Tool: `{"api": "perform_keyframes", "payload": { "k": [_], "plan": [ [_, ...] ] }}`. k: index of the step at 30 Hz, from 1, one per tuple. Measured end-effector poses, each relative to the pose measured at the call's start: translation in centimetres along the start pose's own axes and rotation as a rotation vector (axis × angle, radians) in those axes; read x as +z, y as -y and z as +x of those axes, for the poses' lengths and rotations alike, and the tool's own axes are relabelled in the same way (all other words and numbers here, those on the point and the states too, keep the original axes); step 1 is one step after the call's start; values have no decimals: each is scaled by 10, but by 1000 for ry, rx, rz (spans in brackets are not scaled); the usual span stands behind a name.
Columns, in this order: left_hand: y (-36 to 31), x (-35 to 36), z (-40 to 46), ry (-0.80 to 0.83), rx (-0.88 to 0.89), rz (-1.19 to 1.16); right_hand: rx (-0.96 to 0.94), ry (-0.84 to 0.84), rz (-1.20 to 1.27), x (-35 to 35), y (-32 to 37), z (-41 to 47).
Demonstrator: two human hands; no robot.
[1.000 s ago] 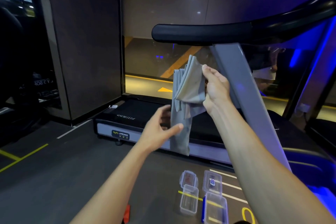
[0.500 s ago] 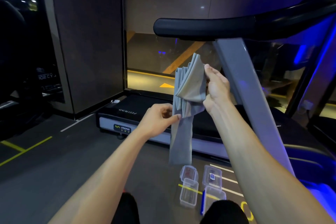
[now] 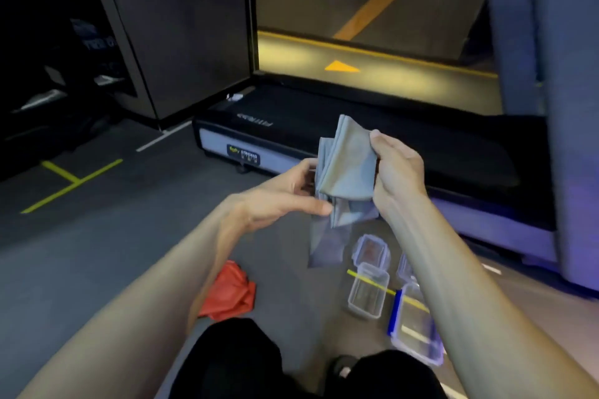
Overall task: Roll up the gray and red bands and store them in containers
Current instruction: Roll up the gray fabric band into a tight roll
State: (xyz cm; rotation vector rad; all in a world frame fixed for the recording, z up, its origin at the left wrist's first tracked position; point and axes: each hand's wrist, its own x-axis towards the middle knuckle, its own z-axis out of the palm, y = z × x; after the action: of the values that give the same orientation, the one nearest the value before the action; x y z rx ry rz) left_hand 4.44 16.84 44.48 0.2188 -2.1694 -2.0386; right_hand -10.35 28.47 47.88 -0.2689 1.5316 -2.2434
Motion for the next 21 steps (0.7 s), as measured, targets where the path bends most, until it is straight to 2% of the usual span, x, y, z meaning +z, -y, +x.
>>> {"api": "perform_keyframes", "payload": {
  "k": [4,10,17,21],
  "plan": [
    [56,-32,53,-147,-96,-113,45,-19,-26,3,-78,65],
    [175,-94,163,-442,-121,-106,117,-44,-53,20,-199,180],
    [251,-165,233,-508,-9,-1,54,83,-2,35,-282,269],
    [323,-162,219,-483,-67,-32,125,144,-53,4,-354,265]
  ]
}}
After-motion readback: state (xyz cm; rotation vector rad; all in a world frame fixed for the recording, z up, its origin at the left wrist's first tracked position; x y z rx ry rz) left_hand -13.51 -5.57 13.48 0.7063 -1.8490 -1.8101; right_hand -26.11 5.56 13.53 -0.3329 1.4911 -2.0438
